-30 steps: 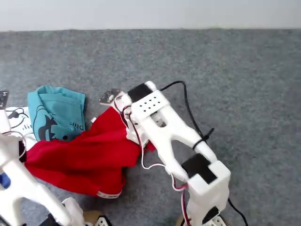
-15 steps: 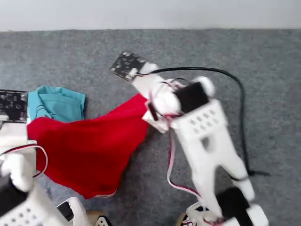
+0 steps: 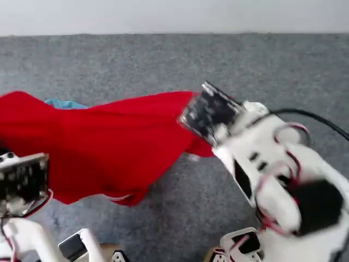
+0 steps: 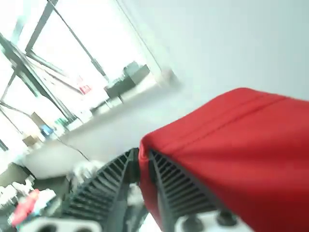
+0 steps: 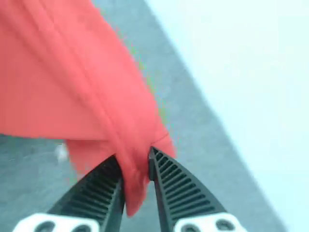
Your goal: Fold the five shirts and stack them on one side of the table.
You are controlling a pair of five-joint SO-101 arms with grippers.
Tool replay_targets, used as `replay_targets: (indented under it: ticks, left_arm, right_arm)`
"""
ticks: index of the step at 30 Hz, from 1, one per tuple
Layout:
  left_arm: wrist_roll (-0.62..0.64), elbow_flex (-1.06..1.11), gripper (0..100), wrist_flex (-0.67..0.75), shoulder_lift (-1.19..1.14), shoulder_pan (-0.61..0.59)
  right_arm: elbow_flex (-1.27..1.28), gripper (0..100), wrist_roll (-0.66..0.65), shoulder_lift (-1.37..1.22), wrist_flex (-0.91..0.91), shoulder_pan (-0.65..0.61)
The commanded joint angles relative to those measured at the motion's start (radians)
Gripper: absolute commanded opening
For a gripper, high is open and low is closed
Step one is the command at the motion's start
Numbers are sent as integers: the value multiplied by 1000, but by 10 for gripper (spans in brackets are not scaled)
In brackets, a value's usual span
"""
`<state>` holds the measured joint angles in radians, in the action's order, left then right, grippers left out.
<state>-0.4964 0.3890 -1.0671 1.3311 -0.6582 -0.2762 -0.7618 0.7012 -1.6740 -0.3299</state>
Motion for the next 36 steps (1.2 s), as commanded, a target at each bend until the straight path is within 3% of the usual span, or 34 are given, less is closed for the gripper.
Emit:
replay_targets:
  ticks: [1,6,16,23,31,36]
  left_arm:
    - [5,-65,15,106,0,2]
    - [2,-102,16,98,0,48]
    - [-173,2,15,-385,8,232]
    - [-176,196,15,-549,8,232]
    - [-176,493,15,-598,8,232]
    - [-173,522,15,-594,8,230]
  right_arm:
    - [-41,9,-58,79,28,51]
    - [-29,9,-78,108,-31,54]
    - [367,9,-66,91,-84,50]
    - [692,9,-9,85,-12,48]
    - [1079,10,-11,85,277,48]
    - [1114,11,-11,88,305,50]
